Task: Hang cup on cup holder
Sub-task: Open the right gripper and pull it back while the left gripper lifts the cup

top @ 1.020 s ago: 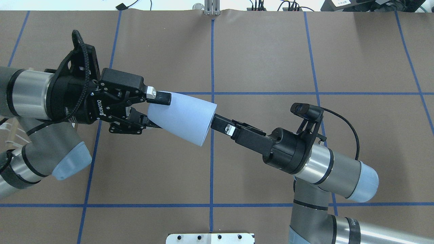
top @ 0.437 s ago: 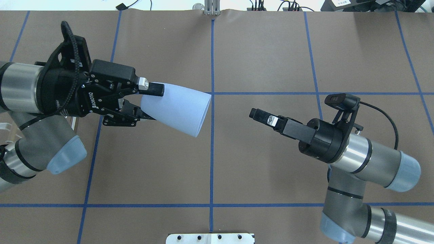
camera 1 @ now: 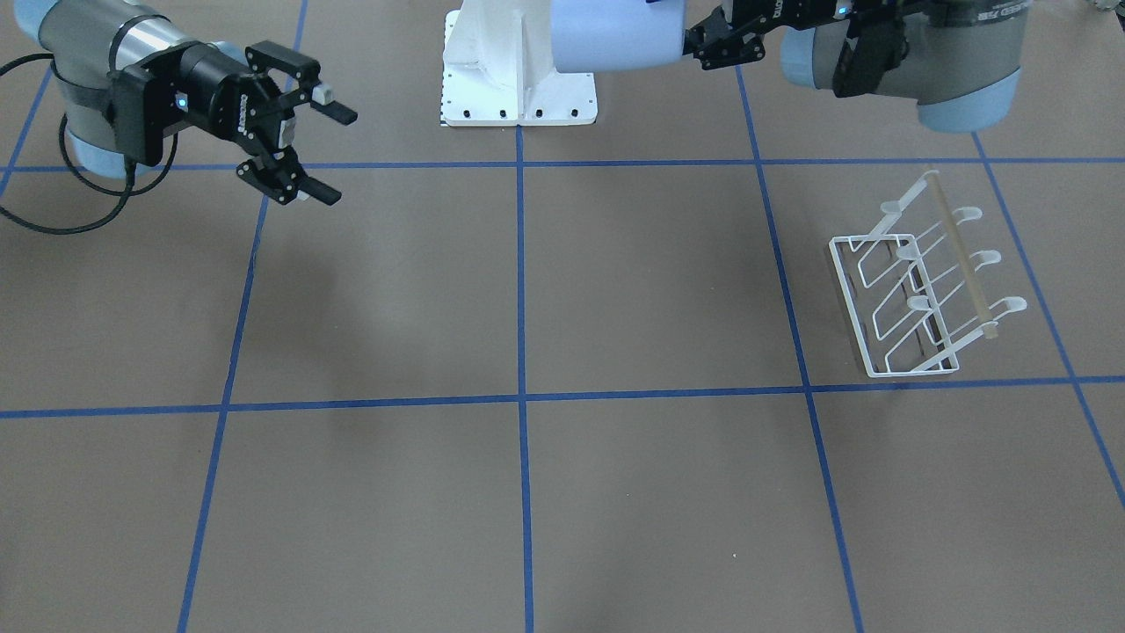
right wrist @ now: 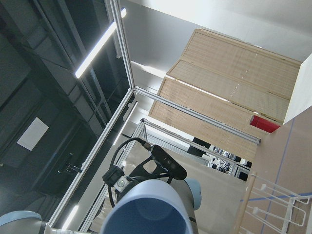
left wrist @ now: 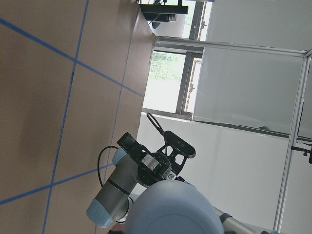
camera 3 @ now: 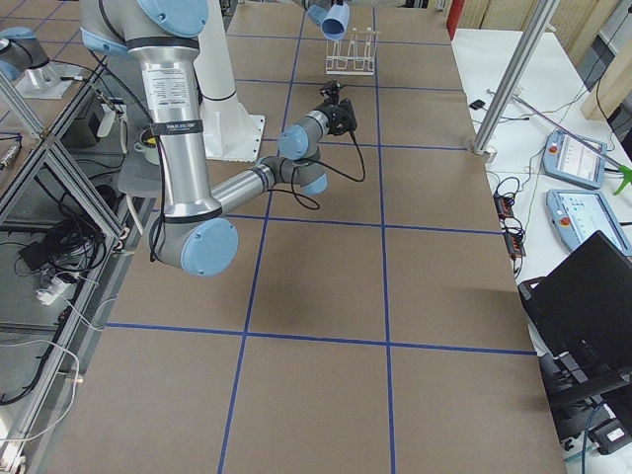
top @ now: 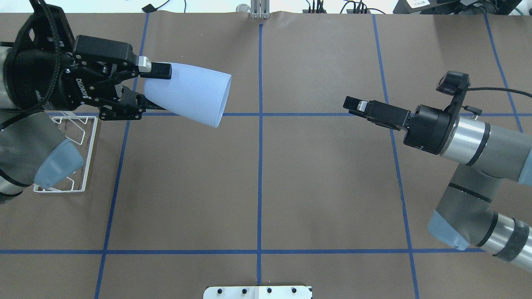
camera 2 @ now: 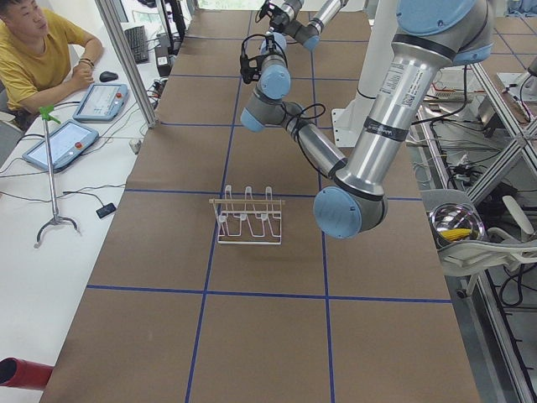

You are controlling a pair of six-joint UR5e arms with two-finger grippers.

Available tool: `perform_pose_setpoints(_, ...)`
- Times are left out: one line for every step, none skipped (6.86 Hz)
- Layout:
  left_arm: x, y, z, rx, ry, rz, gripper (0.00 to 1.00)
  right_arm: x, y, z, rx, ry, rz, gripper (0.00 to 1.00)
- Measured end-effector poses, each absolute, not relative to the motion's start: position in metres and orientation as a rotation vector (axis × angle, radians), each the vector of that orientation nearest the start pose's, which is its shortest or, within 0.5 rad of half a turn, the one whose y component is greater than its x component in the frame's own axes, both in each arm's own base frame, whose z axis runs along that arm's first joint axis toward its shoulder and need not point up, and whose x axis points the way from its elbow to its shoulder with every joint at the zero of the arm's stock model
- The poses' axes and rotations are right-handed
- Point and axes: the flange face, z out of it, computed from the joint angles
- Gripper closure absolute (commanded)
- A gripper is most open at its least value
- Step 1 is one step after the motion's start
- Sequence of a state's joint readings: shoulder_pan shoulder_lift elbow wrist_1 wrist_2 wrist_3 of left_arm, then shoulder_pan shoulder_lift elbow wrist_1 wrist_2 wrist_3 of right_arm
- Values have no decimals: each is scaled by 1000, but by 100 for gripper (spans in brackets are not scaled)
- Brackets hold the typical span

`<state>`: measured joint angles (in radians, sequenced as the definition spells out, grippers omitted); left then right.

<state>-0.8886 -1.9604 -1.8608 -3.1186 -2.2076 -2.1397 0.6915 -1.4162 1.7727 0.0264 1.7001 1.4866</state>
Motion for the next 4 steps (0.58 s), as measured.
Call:
perform_pose_setpoints(226,-422,189,55,2008,-160,100,-273,-437,330,605,-1691,275,0)
perform_pose_setpoints(209,-436,193,96,1904,-149,100,-240,-467,346,541,-1550,270,0)
perform_pose_setpoints(188,-449,194,136,1811,-147,100,-210,-488,366,503,-1416,257,0)
perform_pose_setpoints(168,-463,196,182,1724,-144,100,-183,-502,396,480,-1268,232,0)
